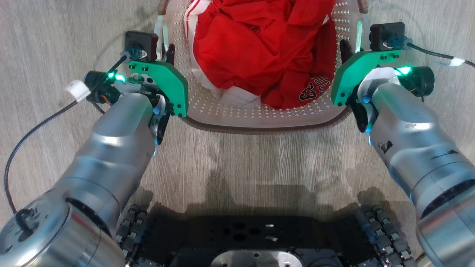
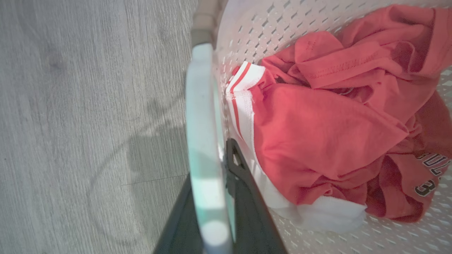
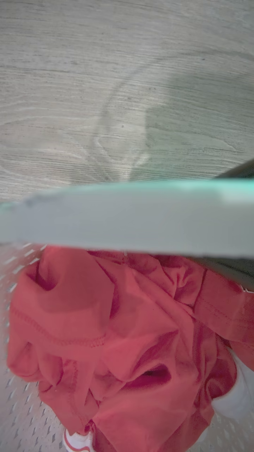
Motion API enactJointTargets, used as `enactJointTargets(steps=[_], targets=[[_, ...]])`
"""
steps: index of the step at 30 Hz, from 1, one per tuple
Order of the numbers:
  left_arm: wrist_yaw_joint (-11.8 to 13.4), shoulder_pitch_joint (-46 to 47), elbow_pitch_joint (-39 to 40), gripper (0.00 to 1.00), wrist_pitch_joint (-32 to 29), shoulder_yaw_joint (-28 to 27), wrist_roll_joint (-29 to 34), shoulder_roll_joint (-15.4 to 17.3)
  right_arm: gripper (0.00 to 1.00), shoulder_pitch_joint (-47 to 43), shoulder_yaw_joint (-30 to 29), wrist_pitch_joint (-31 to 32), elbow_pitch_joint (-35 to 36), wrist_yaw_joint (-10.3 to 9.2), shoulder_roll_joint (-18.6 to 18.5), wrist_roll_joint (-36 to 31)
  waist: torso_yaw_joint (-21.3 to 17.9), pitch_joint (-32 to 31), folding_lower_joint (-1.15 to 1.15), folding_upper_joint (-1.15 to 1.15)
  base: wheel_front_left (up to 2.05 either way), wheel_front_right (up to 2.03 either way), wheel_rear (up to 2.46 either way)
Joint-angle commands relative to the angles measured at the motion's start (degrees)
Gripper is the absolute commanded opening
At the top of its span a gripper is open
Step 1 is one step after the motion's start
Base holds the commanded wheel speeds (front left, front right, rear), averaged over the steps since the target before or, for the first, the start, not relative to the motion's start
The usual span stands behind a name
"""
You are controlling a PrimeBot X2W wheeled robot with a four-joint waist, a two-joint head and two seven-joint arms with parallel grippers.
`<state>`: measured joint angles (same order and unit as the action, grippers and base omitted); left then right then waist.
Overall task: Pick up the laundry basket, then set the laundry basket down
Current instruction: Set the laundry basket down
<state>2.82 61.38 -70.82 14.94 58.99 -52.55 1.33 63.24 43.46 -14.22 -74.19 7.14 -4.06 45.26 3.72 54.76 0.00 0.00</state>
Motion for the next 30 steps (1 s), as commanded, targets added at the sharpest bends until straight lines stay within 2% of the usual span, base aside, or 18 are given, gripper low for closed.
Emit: enactJointTargets(steps=[1,3,4,5,6,7,8,9,10,21,30], targets=[[0.42,-0.09,0.1,0.0,-0.09,0.47,-0.15,1.55,0.0,-2.31,0.51,-0.45,0.23,0.35,0.79,-2.03,-0.03,-0.08,0.0,0.0,0.0,0.0,0.0],[0.56,-0.16,0.1,0.0,-0.08,0.65,-0.43,1.55,0.0,-2.44,-0.6,-0.46,0.23,0.35,0.87,-3.2,-0.06,-0.27,0.0,0.0,0.0,0.0,0.0],[0.67,-0.21,0.11,0.0,-0.08,0.72,-0.61,1.55,0.07,-2.5,-1.14,-0.47,0.23,0.35,0.91,-3.8,-0.07,-0.4,0.0,0.0,0.0,0.0,0.0],[0.79,-0.29,0.13,0.03,-0.09,0.74,-0.86,1.55,0.24,-2.54,-1.69,-0.48,0.23,0.35,0.95,-4.39,-0.07,-0.52,0.0,0.0,0.0,0.0,0.0],[0.9,-0.38,0.16,0.24,-0.13,0.78,-1.12,1.55,0.4,-2.58,-2.26,-0.49,0.23,0.35,0.98,-4.97,-0.09,-0.65,0.0,0.0,0.0,0.0,0.0],[1.0,-0.47,0.19,0.43,-0.16,0.82,-1.37,1.55,0.67,-2.59,-2.82,-0.5,0.23,0.35,1.01,-5.53,-0.11,-0.78,0.0,0.0,0.0,0.0,0.0],[1.08,-0.56,0.23,0.58,-0.26,0.87,-1.63,1.55,1.0,-2.59,-3.39,-0.51,0.23,0.35,1.04,-6.1,-0.12,-0.9,0.0,0.0,0.0,0.0,0.0],[1.17,-0.64,0.29,0.82,-0.35,0.94,-1.88,1.55,1.0,-2.62,-3.96,-0.52,0.23,0.35,1.06,-6.64,-0.11,-1.05,0.0,0.0,0.0,0.0,0.0],[1.27,-0.71,0.34,1.0,-0.35,1.01,-2.09,1.55,1.0,-2.67,-4.5,-0.53,0.23,0.35,1.08,-7.19,-0.11,-1.2,0.0,0.0,0.0,0.0,0.0],[2.08,-1.51,0.42,1.0,-0.6,1.58,-4.13,1.54,1.0,-3.08,-7.13,-0.62,0.23,0.35,1.17,-9.35,0.1,-3.4,0.0,0.0,0.0,0.0,0.0],[2.36,-1.88,1.51,1.0,0.02,0.31,-3.91,1.55,1.0,-2.21,-9.56,-0.76,1.8,0.35,1.17,-11.46,-0.36,-7.76,0.0,0.0,0.0,0.0,0.0]])
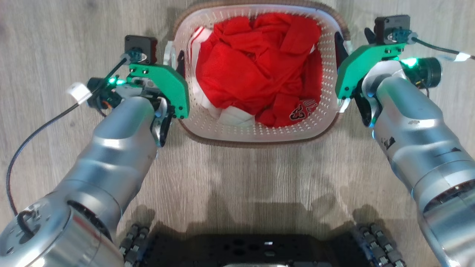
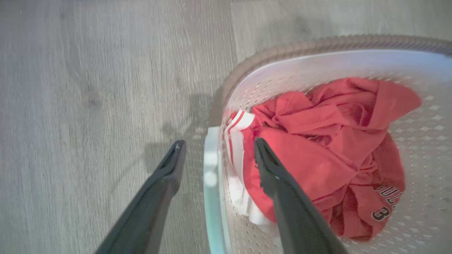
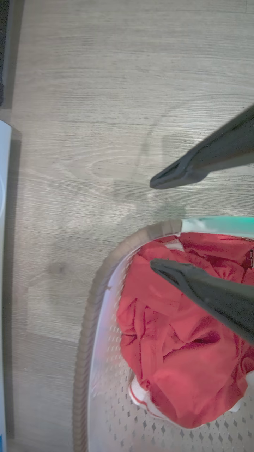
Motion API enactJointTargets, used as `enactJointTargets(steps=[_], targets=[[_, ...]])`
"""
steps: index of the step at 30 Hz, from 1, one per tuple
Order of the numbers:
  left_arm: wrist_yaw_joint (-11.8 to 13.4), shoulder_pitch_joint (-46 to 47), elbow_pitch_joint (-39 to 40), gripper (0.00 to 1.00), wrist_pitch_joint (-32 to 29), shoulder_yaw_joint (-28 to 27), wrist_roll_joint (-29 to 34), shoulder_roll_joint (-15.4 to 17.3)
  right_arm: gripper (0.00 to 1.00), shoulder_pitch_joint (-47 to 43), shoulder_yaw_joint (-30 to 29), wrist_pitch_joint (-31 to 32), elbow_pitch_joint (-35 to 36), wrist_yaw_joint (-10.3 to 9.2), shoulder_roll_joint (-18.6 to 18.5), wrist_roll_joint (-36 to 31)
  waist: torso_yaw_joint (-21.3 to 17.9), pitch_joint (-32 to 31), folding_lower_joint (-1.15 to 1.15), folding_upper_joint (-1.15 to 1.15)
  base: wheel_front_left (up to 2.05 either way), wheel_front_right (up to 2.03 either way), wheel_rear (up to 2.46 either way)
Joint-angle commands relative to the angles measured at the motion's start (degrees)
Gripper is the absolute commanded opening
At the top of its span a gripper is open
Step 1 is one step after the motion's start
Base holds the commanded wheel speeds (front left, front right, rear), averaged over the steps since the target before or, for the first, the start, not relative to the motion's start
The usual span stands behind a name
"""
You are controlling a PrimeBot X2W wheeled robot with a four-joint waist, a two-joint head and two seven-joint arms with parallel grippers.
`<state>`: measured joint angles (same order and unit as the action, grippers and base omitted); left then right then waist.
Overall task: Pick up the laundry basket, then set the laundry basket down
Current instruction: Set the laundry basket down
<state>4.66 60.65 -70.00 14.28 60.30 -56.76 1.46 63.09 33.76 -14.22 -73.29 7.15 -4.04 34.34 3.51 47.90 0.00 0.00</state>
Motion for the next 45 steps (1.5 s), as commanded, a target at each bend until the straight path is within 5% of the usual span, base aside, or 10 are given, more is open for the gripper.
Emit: enactJointTargets(steps=[1,15,30,45], targets=[[0.69,-0.99,1.5,1.0,0.68,-1.55,1.0,1.61,1.0,-2.08,-0.74,-0.76,1.47,0.34,1.15,-1.31,-0.2,-1.57,0.0,0.0,0.0,0.0,0.0],[2.74,-14.52,22.07,1.0,0.71,-19.93,19.26,5.92,1.0,-14.42,-19.52,-0.77,18.55,0.34,1.13,-19.85,-0.37,-15.32,0.0,0.0,0.0,0.0,0.0],[1.15,-36.05,40.33,1.0,0.72,-38.38,37.23,4.76,1.0,-33.5,-21.36,-0.77,37.25,0.34,1.15,-21.4,-0.64,-31.31,0.0,0.0,0.0,0.0,0.0],[0.24,-53.03,54.42,1.0,0.72,-47.6,45.73,3.24,1.0,-48.21,-22.32,-0.77,51.71,0.34,1.16,-23.05,-1.64,-41.03,0.0,0.0,0.0,0.0,0.0]])
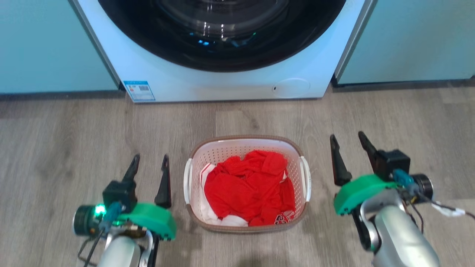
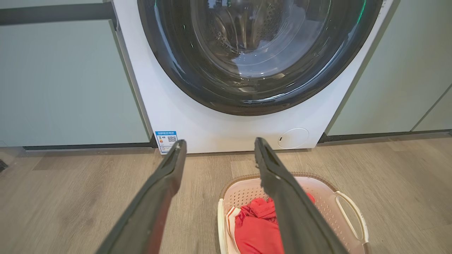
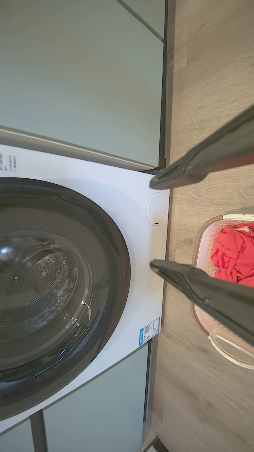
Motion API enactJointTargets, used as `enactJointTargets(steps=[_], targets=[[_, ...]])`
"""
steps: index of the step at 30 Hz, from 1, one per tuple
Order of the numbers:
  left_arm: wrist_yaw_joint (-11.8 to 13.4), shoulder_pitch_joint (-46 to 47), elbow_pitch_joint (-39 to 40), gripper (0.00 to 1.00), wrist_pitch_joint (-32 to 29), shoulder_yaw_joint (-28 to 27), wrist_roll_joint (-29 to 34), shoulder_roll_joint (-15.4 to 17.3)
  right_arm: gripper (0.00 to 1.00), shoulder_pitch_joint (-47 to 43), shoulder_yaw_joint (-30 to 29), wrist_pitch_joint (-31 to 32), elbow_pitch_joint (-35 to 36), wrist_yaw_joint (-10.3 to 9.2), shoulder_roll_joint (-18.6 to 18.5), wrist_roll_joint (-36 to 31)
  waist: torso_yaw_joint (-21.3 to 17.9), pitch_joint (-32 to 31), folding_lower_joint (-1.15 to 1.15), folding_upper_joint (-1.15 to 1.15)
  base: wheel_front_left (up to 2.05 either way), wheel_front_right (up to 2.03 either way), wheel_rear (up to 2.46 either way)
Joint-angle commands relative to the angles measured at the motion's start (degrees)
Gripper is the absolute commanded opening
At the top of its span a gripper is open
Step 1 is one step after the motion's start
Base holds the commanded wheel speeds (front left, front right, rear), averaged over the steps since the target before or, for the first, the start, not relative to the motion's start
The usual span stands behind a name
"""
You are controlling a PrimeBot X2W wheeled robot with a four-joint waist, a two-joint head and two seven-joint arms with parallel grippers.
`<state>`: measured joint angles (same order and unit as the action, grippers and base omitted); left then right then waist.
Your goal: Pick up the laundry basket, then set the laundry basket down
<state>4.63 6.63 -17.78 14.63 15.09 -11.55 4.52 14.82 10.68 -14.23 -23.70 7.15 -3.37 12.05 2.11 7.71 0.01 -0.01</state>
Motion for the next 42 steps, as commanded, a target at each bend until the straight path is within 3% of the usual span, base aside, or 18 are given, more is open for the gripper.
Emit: enactJointTargets(steps=[1,15,41,42], targets=[[0.31,-0.01,2.99,1.0,0.37,-2.84,0.77,0.08,1.0,-0.91,0.54,-0.76,3.0,0.34,0.49,-0.82,-0.31,-1.19,-0.01,0.01,0.0,0.0,0.0],[0.33,-8.81,10.77,1.0,0.37,-8.12,2.7,-0.89,1.0,-10.24,-2.5,-0.76,10.74,0.34,0.49,-0.84,-1.31,-4.69,-0.01,0.01,0.0,0.0,0.0],[-0.44,-12.79,11.85,1.0,0.37,-10.45,4.49,-1.54,1.0,-13.4,-2.47,-0.77,11.73,0.34,0.49,-0.49,-1.86,-7.74,-0.01,0.01,0.0,0.0,0.0],[-0.57,-14.42,9.69,0.0,0.0,-8.35,3.97,-1.27,0.0,-14.41,-3.52,0.0,9.73,0.0,0.58,-0.46,-1.86,-7.74,-0.01,0.01,0.0,0.0,0.0]])
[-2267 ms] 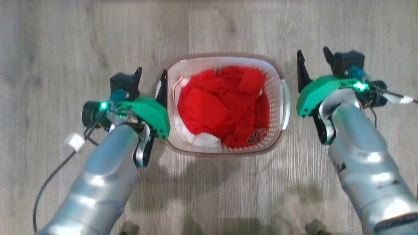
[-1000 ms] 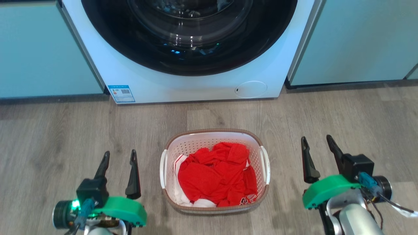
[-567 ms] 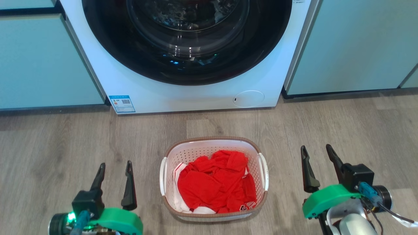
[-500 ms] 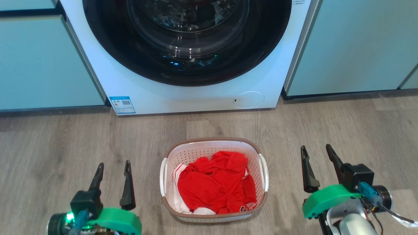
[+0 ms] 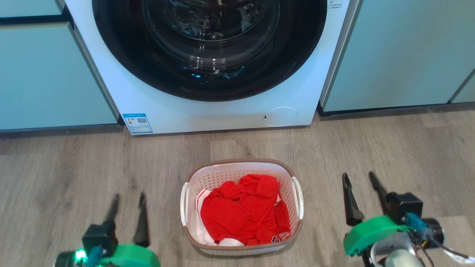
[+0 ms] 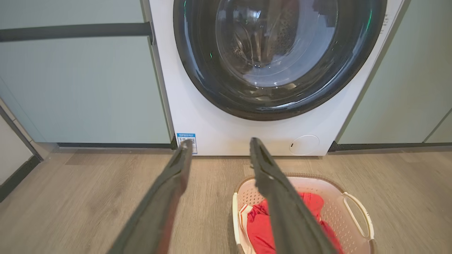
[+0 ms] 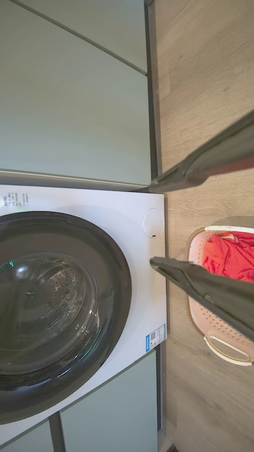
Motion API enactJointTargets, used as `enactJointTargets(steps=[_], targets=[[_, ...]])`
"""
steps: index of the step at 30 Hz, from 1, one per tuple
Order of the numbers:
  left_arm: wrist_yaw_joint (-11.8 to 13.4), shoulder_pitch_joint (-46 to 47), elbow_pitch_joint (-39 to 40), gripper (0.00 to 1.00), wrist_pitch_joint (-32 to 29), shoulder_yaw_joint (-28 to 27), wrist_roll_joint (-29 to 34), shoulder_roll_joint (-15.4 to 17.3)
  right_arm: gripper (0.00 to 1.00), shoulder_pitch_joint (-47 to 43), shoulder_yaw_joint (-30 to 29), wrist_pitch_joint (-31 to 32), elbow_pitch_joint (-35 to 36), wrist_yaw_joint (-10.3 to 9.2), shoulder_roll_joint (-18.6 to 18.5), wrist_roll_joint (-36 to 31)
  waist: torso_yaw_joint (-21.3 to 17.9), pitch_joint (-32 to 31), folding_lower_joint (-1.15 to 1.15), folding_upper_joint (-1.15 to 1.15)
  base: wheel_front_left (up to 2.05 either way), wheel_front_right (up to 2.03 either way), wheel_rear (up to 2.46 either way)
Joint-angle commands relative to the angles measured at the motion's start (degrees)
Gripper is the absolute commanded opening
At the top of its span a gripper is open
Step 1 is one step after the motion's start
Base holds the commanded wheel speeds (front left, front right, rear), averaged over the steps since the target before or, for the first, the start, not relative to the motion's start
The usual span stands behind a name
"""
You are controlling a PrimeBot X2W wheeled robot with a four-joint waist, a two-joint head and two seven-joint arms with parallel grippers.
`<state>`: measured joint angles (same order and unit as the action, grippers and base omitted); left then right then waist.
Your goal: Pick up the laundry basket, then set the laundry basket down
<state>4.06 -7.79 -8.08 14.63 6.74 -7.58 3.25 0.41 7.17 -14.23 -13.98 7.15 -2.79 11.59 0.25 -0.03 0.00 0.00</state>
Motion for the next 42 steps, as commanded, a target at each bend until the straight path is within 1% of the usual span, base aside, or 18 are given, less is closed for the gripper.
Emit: enactJointTargets(steps=[1,4,39,42], targets=[[-0.01,-0.1,-0.4,0.0,-0.01,0.07,-0.06,0.0,0.0,-0.01,0.05,0.03,-0.42,0.0,0.0,0.02,-0.01,0.0,0.0,0.0,0.0,0.0,0.0],[-0.02,-1.1,-3.27,0.0,-0.04,0.2,-0.18,-0.03,0.0,-0.95,0.23,0.1,-3.13,0.0,0.21,0.12,-0.02,0.0,0.0,0.0,0.0,0.0,0.0],[-3.15,2.99,-4.06,0.0,-5.26,-2.81,-23.71,0.35,0.0,0.79,-2.13,4.56,-2.19,0.09,-0.92,23.24,-0.08,0.06,0.0,0.0,0.0,0.0,0.0],[-3.52,3.46,-4.13,0.0,-5.9,-3.2,-26.45,0.37,0.0,0.99,-2.47,5.14,-2.09,0.1,-1.0,25.9,-0.09,0.06,0.0,0.0,0.0,0.0,0.0]])
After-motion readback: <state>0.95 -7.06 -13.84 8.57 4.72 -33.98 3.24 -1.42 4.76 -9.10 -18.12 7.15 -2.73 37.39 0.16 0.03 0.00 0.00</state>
